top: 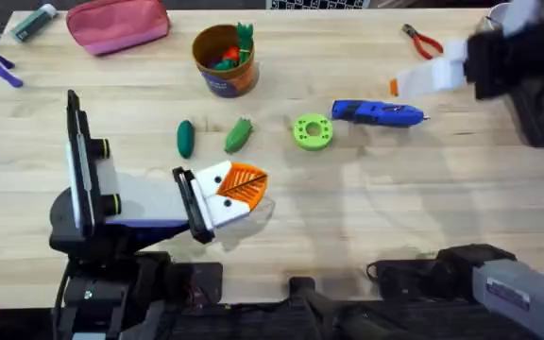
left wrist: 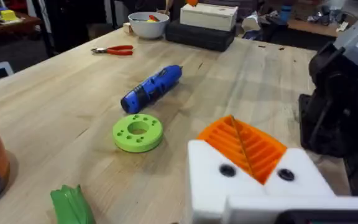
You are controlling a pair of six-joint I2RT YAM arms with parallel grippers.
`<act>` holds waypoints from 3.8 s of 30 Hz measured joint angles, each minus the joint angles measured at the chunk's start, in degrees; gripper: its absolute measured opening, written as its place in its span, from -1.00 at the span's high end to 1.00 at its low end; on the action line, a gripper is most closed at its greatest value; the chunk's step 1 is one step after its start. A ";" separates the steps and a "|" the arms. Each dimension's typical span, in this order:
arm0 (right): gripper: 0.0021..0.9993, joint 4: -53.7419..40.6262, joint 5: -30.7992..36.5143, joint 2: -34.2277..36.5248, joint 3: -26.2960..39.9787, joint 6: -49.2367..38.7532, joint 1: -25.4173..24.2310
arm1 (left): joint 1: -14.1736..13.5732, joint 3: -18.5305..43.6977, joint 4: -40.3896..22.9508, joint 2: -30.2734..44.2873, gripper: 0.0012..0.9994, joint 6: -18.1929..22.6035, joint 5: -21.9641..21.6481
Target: Pick up the gripper from the table and insert it into the empty holder that is missing its gripper. Then pick up a screw, insert it into the mounting hole, and use the screwdriver to tighten it. Finally, clean up the table by picking up the vegetable and placing it into the bucket.
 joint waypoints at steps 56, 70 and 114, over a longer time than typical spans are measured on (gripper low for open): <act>-0.99 13.16 2.84 -21.57 -22.48 7.85 0.00 | 0.02 53.65 -41.74 52.84 -0.97 5.80 -46.58; -0.99 13.42 2.84 -21.57 -22.48 7.85 0.00 | -12.03 64.71 -44.88 77.41 -0.97 5.60 -60.14; -0.99 13.48 2.84 -21.57 -22.48 7.85 0.00 | -20.93 67.76 -46.21 102.39 0.95 1.00 -63.55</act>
